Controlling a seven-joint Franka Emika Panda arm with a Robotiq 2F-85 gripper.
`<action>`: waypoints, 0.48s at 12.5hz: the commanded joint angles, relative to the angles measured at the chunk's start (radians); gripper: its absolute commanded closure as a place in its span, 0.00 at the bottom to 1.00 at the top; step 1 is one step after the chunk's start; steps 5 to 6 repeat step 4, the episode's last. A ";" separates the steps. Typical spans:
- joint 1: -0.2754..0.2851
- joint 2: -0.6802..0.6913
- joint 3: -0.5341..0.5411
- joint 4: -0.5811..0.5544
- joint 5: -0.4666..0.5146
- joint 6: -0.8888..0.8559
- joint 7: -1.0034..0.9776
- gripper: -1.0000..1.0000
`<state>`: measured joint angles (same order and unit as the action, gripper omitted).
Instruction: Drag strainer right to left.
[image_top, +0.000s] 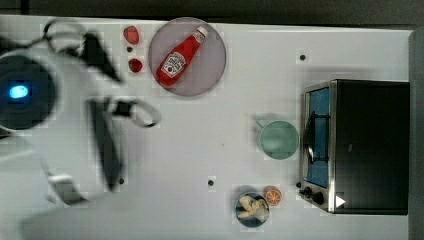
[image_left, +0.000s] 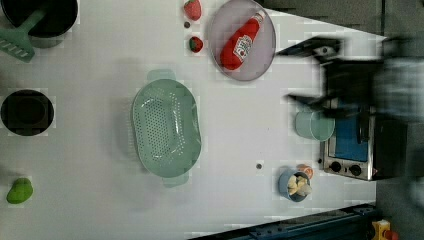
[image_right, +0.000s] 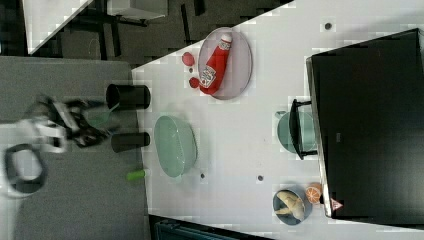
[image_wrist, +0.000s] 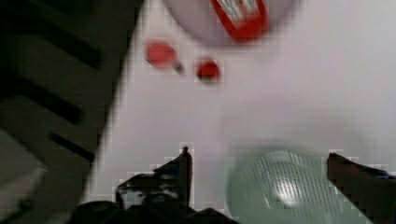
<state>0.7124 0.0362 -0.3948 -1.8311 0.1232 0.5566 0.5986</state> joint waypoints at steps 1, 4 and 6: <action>-0.095 -0.047 -0.166 -0.024 -0.131 -0.126 -0.410 0.00; -0.108 -0.128 -0.278 -0.020 -0.162 -0.243 -0.644 0.00; -0.108 -0.128 -0.278 -0.020 -0.162 -0.243 -0.644 0.00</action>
